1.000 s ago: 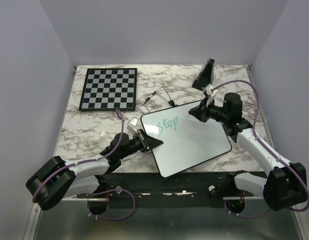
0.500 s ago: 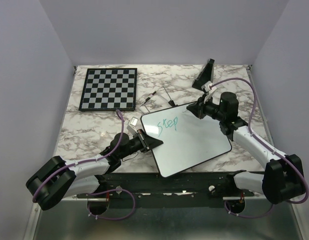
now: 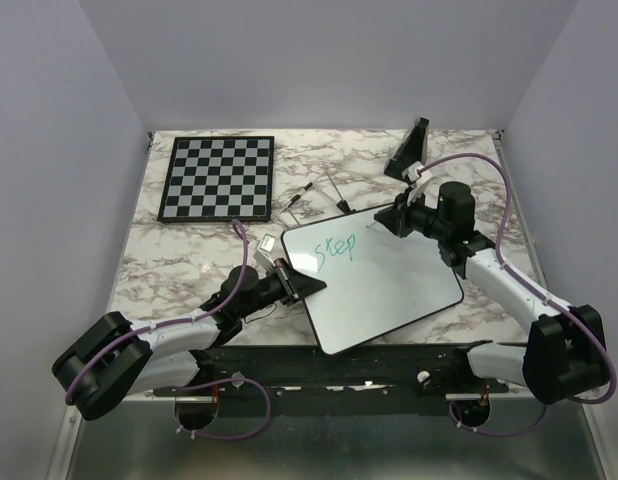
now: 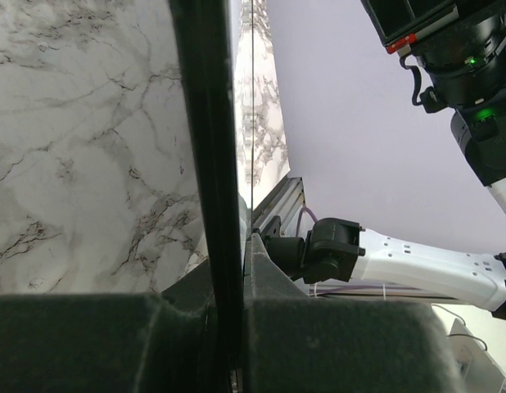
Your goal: Write a sentence on the whiteboard
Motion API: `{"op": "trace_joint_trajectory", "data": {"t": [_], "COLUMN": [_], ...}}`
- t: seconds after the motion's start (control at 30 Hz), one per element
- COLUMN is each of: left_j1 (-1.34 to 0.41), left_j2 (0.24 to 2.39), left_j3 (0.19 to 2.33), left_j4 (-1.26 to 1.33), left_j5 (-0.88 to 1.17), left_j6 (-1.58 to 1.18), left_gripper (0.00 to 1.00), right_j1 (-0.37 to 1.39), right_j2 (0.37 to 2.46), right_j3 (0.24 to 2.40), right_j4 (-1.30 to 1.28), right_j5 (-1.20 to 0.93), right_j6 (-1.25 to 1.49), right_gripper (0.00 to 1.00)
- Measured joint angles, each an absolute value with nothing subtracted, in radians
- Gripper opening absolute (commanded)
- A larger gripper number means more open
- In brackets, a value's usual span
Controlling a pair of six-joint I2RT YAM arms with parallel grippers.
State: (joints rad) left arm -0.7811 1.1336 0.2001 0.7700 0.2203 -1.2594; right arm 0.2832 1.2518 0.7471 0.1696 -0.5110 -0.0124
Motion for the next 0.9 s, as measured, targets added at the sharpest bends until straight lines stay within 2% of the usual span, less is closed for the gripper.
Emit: {"op": "trace_joint_trajectory", "data": {"t": [0.23, 0.4, 0.9], "left_j1": [-0.781, -0.781, -0.781], "left_j2": [1.133, 1.133, 1.134], "left_j3": [0.200, 0.200, 0.199], "left_j4": [0.770, 0.772, 0.775], "left_j5": [0.220, 0.220, 0.220], "left_j6": [-1.258, -1.257, -1.256], "left_gripper": [0.00, 0.00, 0.00], "right_j1": [0.283, 0.284, 0.285], "right_j2": [1.190, 1.224, 1.252], "right_j3": [0.749, 0.776, 0.796], "right_j4": [0.136, 0.094, 0.050], "right_j5": [-0.563, -0.600, -0.555], "right_j6": [-0.014, -0.022, -0.030], "right_gripper": [0.01, 0.01, 0.01]}}
